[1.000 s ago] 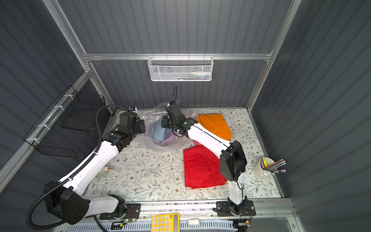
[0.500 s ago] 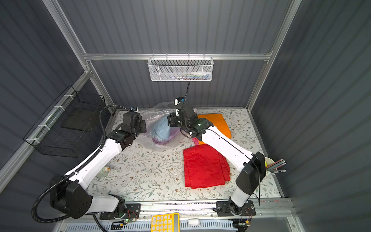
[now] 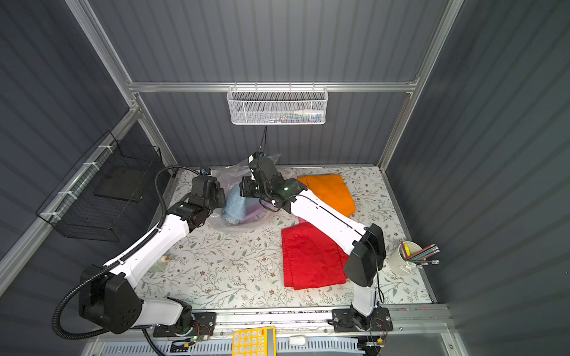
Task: Take the trousers out of the vacuum bag
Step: Take out the trousers from the vacuum bag.
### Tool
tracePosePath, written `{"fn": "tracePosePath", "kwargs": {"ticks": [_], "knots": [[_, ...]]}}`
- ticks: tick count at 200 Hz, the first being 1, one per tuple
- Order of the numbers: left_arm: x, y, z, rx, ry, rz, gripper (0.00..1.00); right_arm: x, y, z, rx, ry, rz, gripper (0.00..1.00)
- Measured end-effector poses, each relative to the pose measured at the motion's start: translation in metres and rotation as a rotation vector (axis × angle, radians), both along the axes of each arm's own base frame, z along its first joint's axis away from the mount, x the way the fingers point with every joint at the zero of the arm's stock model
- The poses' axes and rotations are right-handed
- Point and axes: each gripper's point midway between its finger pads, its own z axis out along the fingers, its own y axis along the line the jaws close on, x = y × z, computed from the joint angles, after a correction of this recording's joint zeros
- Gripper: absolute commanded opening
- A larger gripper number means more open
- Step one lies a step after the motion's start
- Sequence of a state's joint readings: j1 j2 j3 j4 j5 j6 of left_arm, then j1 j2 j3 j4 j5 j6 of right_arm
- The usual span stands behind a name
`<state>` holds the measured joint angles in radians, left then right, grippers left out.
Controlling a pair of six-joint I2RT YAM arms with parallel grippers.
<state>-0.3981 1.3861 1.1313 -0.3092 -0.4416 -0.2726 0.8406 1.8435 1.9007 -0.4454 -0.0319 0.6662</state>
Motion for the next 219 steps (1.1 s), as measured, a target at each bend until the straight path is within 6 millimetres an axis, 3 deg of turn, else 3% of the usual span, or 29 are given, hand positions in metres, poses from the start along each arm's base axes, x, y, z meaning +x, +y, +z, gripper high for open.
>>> {"fn": "tracePosePath", "kwargs": {"ticks": [45,70,95,130,181,195,219], "knots": [[0.002,-0.002,0.002,-0.019,-0.018,-0.002,0.0,-0.007,-0.007,0.048,0.016,-0.072,0.026,0.0],[0.003,-0.005,0.003,-0.032,-0.023,-0.008,0.0,-0.013,-0.014,0.051,0.011,-0.073,0.028,0.0],[0.002,-0.005,0.0,-0.032,-0.016,-0.013,0.0,-0.024,-0.025,0.041,0.01,-0.059,0.025,0.0],[0.001,-0.006,-0.004,-0.032,-0.008,-0.016,0.0,-0.045,-0.045,-0.001,0.009,-0.008,0.001,0.0],[-0.002,-0.008,-0.013,-0.049,0.016,-0.026,0.0,-0.049,-0.051,-0.115,-0.056,0.134,-0.052,0.0],[-0.004,-0.008,-0.018,-0.048,0.027,-0.025,0.0,-0.04,-0.041,-0.122,-0.043,0.126,-0.052,0.0],[-0.008,-0.005,-0.027,-0.04,0.044,-0.015,0.0,-0.017,-0.018,-0.114,0.002,0.096,-0.046,0.0]]}}
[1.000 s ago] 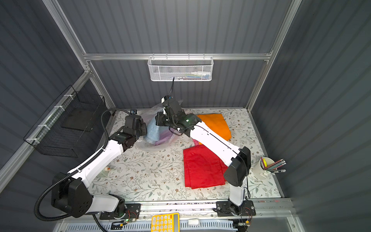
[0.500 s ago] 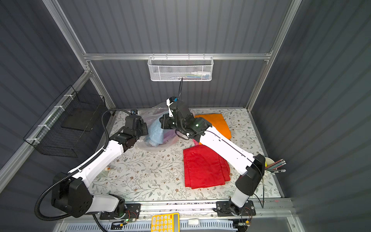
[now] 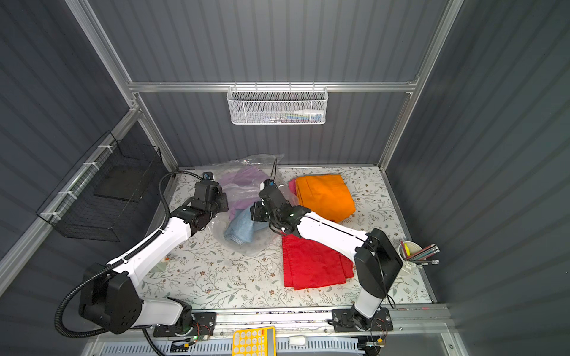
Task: Take the trousers out of the vacuum bag
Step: Take out the trousers from the vacuum bag.
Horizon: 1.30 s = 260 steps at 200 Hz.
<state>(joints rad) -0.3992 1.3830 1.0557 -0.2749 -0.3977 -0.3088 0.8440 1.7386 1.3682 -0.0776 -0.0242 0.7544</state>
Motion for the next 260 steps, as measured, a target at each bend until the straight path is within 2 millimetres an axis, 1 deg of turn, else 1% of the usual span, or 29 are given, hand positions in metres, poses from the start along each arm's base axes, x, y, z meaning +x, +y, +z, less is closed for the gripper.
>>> {"fn": "tracePosePath", "kwargs": {"ticks": [20,55,66,80,93,106,130,144,166,197,208,223,240,253,260], "knots": [[-0.005,0.005,-0.007,0.015,0.012,0.014,0.0,0.028,0.019,0.003,0.027,-0.015,0.005,0.0],[-0.004,0.013,-0.005,0.043,-0.001,0.046,0.0,0.085,0.049,0.008,0.049,-0.055,0.022,0.0],[-0.003,0.014,-0.005,0.051,-0.005,0.056,0.0,0.097,0.055,0.009,0.058,-0.058,0.032,0.0],[-0.001,0.014,-0.006,0.055,-0.003,0.06,0.0,0.104,0.056,0.007,0.062,-0.057,0.043,0.0],[0.0,0.014,-0.01,0.056,0.005,0.06,0.0,0.102,0.054,0.007,0.059,-0.051,0.049,0.0],[0.0,0.013,-0.011,0.049,0.008,0.061,0.0,0.094,0.047,0.006,0.056,-0.045,0.05,0.0],[0.0,0.008,-0.011,0.014,0.007,0.052,0.0,0.064,0.025,0.004,0.057,-0.019,0.04,0.0],[-0.002,0.005,-0.013,-0.012,0.014,0.042,0.0,0.046,0.013,-0.002,0.057,-0.003,0.03,0.0],[-0.008,0.001,-0.017,-0.053,0.026,0.028,0.0,0.024,0.0,-0.019,0.06,0.023,0.006,0.0],[-0.017,-0.004,-0.02,-0.105,0.038,0.008,0.0,0.012,-0.01,-0.045,0.087,0.065,-0.039,0.01],[-0.019,-0.006,-0.019,-0.118,0.039,0.002,0.0,0.01,-0.012,-0.053,0.09,0.079,-0.054,0.06],[-0.021,-0.007,-0.019,-0.134,0.042,-0.005,0.0,0.008,-0.014,-0.06,0.099,0.098,-0.074,0.18],[-0.025,-0.009,-0.017,-0.153,0.046,-0.012,0.0,0.007,-0.014,-0.062,0.116,0.111,-0.095,0.41],[-0.027,-0.01,-0.013,-0.169,0.039,-0.018,0.0,0.006,-0.015,-0.065,0.131,0.126,-0.114,0.56],[-0.028,-0.011,-0.011,-0.178,0.034,-0.021,0.0,0.005,-0.015,-0.068,0.137,0.137,-0.126,0.61]]}}
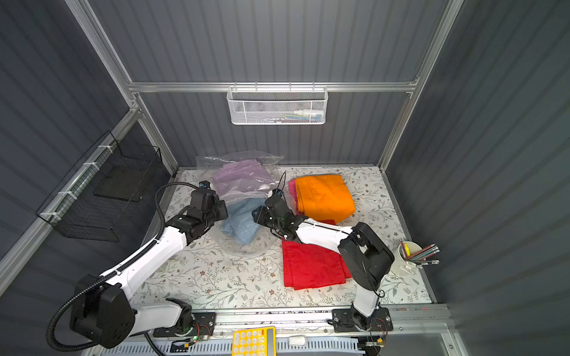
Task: Take the trousers out of the vacuum bag
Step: Take out the trousers from the vacuum bag.
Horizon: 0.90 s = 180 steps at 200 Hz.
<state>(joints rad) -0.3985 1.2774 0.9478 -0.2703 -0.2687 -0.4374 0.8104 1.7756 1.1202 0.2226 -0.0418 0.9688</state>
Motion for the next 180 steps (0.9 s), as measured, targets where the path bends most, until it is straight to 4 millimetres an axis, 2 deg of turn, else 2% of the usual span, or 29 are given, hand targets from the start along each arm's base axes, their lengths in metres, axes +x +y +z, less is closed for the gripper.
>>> {"fn": "tracePosePath", "kwargs": {"ticks": [12,29,51,71,82,106,114,145,180], "knots": [[-0.003,0.0,0.003,-0.013,-0.005,-0.004,0.0,-0.001,-0.002,-0.005,0.007,0.02,-0.02,0.67],[-0.007,-0.001,0.006,-0.029,-0.011,-0.007,0.0,-0.001,-0.004,-0.011,0.024,0.054,-0.052,0.7],[-0.01,-0.001,0.007,-0.041,-0.011,-0.009,0.0,0.003,-0.005,-0.022,0.044,0.098,-0.098,0.7],[-0.013,-0.001,0.007,-0.044,-0.003,-0.012,0.0,0.006,-0.006,-0.04,0.037,0.155,-0.146,0.65],[-0.014,0.0,0.006,-0.044,0.0,-0.013,0.0,0.008,-0.006,-0.05,0.032,0.182,-0.169,0.58],[-0.017,-0.001,0.005,-0.051,0.005,-0.014,0.0,0.011,-0.006,-0.067,0.024,0.226,-0.204,0.26],[-0.018,0.0,0.003,-0.051,0.01,-0.014,0.0,0.013,-0.005,-0.068,0.018,0.224,-0.201,0.19],[-0.02,0.0,-0.004,-0.053,0.025,-0.012,0.0,0.018,0.0,-0.052,-0.011,0.18,-0.173,0.03],[-0.02,0.0,-0.005,-0.057,0.026,-0.008,0.0,0.021,-0.001,-0.003,-0.031,0.073,-0.131,0.02]]}}
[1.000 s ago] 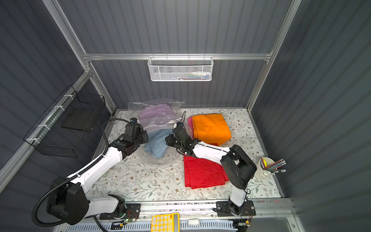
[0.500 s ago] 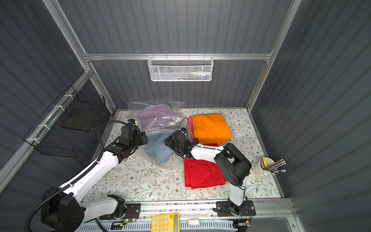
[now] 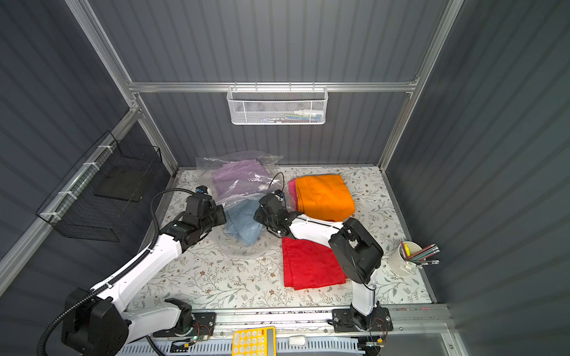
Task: Take the trousers out of the vacuum bag
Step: Take out the trousers from the vacuum bag.
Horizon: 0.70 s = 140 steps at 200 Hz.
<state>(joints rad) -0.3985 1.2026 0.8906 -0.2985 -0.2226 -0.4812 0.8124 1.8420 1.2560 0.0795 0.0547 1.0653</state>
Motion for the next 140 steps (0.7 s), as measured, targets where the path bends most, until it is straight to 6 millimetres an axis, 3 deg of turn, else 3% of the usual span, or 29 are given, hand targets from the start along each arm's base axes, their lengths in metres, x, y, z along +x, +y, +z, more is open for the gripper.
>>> {"fn": "tracePosePath", "kwargs": {"ticks": [31,63,94,140], "knots": [[0.0,0.0,0.0,-0.002,0.0,-0.001,0.0,-0.001,-0.009,0.039,-0.013,-0.071,0.03,0.01],[0.0,-0.003,0.001,-0.011,-0.003,-0.008,0.0,0.001,-0.01,0.05,-0.028,-0.09,0.048,0.01],[0.001,-0.004,-0.001,-0.017,0.003,-0.012,0.0,-0.012,0.006,0.046,-0.044,-0.088,0.076,0.01],[0.004,-0.009,0.003,-0.041,0.0,-0.023,0.0,-0.037,0.04,0.016,-0.053,-0.047,0.14,0.02]]}}
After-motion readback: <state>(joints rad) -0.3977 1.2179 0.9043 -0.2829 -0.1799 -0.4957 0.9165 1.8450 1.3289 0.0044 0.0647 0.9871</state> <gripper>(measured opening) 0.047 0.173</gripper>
